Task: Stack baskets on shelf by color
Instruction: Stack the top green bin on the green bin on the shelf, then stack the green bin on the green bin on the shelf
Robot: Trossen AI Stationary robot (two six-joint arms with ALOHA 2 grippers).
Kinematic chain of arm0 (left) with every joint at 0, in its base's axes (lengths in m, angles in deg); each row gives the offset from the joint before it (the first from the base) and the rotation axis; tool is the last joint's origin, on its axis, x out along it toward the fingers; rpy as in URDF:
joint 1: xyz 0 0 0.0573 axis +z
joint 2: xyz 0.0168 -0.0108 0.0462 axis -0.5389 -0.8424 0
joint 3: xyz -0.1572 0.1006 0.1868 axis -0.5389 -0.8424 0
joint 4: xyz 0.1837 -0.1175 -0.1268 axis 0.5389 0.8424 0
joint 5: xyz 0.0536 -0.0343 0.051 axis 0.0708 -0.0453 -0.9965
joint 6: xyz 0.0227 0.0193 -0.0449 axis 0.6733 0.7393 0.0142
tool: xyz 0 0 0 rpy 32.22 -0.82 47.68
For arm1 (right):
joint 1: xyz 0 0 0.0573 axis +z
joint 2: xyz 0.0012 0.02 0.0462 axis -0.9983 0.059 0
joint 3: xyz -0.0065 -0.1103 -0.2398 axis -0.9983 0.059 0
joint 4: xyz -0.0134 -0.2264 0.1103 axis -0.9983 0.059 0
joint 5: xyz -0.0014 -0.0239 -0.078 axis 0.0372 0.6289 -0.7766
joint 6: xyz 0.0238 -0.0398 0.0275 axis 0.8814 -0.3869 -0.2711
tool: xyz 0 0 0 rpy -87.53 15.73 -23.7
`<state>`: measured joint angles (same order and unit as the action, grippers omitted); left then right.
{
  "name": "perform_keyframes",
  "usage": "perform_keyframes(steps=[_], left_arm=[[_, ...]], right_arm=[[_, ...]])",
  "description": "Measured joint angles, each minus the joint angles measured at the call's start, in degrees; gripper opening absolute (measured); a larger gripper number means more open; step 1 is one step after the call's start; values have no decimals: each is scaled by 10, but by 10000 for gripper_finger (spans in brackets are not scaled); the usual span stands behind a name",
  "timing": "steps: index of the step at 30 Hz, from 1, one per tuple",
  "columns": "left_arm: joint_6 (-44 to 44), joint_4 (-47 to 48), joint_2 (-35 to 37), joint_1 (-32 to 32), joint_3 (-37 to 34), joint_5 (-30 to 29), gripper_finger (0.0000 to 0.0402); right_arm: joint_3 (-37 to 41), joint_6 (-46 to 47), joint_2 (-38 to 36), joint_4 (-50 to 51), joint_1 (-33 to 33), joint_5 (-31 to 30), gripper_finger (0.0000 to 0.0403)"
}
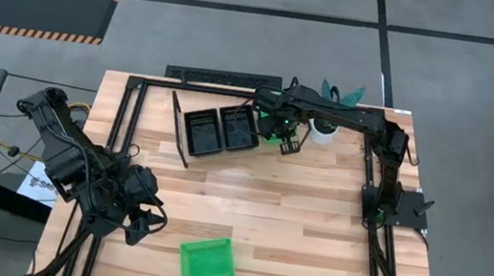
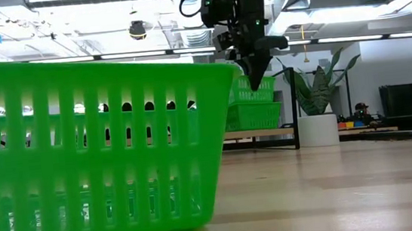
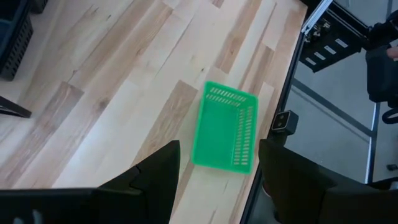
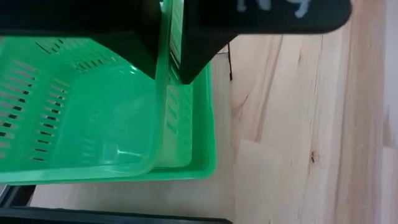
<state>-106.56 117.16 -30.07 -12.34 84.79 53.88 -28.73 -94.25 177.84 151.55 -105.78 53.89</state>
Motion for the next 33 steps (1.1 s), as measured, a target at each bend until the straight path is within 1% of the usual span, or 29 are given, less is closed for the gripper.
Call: perform_keyframes(steps=[9,15,19,23,24,29,31,33], left_arm=[[0,0,0,0,0,0,206],[0,0,0,0,0,0,206],[0,2,0,0,0,0,206],[0,2,0,0,0,0,206],[0,1,0,0,0,0,206],[1,-32,0,0,-17,-16,206],[4,-70,0,0,-40,-2,206],[26,-120,0,-5,-72,32,206]], right_arm=[[0,17,0,-2,0,0,89],[0,27,-1,5,7,0,129],[-2,58,-7,8,15,0,157],[-2,82,-14,30,30,4,169],[-2,91,-18,41,35,10,170],[-16,169,-45,91,79,97,169],[-16,207,-62,98,105,122,168],[-16,238,-84,101,132,142,167]])
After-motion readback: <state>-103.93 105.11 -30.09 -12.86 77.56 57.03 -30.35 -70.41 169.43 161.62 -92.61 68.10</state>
